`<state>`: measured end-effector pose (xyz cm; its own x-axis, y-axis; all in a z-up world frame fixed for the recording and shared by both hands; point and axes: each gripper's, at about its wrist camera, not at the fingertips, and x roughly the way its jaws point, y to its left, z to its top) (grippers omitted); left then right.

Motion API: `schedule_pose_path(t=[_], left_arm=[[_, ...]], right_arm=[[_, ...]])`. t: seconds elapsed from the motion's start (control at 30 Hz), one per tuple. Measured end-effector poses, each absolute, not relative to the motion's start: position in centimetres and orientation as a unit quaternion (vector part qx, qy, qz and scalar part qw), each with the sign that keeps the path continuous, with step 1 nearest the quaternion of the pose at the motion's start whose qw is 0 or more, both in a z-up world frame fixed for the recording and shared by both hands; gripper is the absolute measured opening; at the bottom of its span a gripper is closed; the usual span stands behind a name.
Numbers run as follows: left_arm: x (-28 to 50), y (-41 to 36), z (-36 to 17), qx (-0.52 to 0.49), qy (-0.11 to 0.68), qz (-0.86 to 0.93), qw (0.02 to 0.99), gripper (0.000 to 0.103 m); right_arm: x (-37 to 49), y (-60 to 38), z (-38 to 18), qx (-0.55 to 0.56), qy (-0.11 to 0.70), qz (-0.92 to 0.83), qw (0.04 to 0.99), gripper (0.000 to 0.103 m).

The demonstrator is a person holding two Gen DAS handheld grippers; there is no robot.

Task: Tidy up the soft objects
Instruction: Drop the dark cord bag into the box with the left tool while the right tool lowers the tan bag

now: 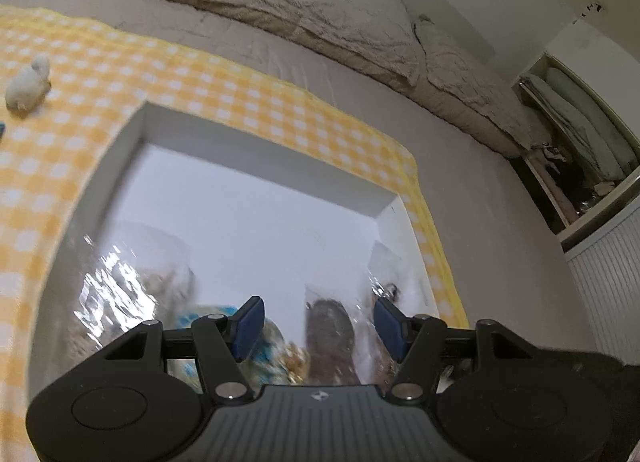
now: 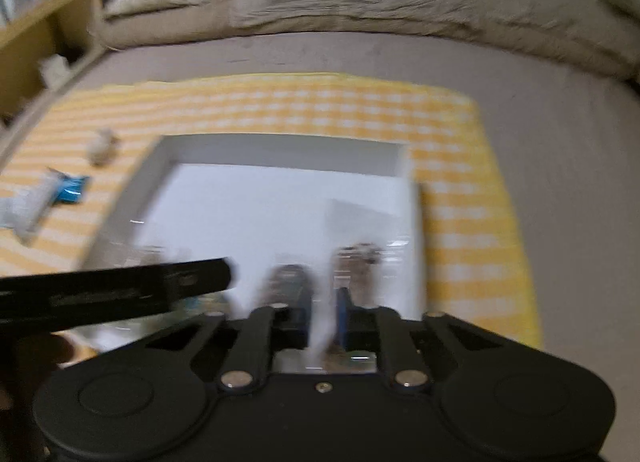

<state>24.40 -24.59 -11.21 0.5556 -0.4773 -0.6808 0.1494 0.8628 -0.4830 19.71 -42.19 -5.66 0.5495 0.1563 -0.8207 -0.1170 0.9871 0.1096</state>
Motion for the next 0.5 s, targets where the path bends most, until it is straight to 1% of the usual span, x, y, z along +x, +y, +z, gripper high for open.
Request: schedule_pose_path(t=[0.1,0.23,0.4,0.5], left_arm=[[24.8,-23.8,-10.9,-0.188,0.432,-0.176,0.864,0.061],[25.1,-23.2,-11.0,-0.184,0.438,-0.175,0.862,0.061],[25.4,-23.5,-11.5,-0.156,0.449,-0.179,0.861,0.061],[25.6,-23.4,-11.7,-0.15,0.454,-0.181,0.859,0.061]], right_arm=[[20.4,-40.1,-7.0,-0.005,0.504,0.113,0.856,0.007],[21.6,-38.1,-9.7,-0.065,0.535,0.095,0.837,0.006],[22.5,-37.2,-11.2,-0.091,0.54,0.08,0.833,0.007],[22.7,-38.0,-9.6,-0.069,0.524,0.087,0.845,0.007]])
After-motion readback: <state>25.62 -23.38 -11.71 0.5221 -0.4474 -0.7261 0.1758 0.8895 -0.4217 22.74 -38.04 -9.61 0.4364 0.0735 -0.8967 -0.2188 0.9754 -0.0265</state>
